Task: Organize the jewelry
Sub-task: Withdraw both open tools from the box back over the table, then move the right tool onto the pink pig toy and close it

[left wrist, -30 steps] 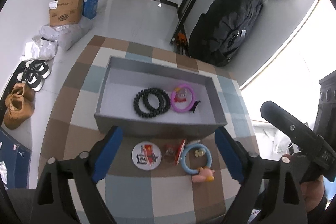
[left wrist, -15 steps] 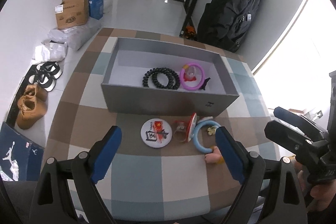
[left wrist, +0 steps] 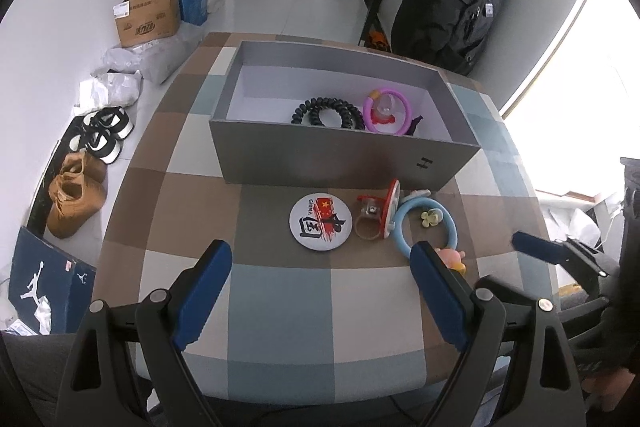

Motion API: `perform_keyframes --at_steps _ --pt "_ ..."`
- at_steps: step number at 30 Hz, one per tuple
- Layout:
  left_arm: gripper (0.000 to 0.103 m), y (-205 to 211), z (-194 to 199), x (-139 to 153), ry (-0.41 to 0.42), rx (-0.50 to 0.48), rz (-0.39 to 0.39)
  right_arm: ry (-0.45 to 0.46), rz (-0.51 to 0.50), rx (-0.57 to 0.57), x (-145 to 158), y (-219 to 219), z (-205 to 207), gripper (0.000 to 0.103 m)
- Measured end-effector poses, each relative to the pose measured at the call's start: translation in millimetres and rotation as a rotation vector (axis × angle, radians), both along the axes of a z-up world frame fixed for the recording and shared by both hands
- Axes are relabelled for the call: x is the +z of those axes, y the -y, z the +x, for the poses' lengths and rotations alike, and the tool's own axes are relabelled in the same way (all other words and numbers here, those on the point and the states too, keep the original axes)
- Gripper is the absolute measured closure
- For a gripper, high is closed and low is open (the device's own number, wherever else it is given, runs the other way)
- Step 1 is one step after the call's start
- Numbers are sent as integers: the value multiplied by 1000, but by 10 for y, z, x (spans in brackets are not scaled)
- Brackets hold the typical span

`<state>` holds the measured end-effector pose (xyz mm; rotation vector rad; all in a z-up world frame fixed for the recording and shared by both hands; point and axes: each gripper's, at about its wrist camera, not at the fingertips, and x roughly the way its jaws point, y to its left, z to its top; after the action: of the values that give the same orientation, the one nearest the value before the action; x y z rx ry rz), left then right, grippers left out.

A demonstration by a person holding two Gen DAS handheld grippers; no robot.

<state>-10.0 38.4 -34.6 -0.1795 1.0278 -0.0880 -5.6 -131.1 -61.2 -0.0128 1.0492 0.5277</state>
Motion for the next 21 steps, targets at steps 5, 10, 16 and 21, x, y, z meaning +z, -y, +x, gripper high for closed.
perform_keyframes --at_steps 5,10,16,21 --pt "15 7 -9 -26 -14 -5 4 -17 -9 34 -49 -86 -1 31" --pt "15 -26 3 -37 -23 -2 -6 -24 -21 40 -84 -149 11 40" --pt "15 -126 41 -72 -46 26 -54 -17 -28 56 -89 -217 -18 47" --pt "15 -149 72 -107 -69 41 -81 -20 -31 62 -104 -270 -9 58"
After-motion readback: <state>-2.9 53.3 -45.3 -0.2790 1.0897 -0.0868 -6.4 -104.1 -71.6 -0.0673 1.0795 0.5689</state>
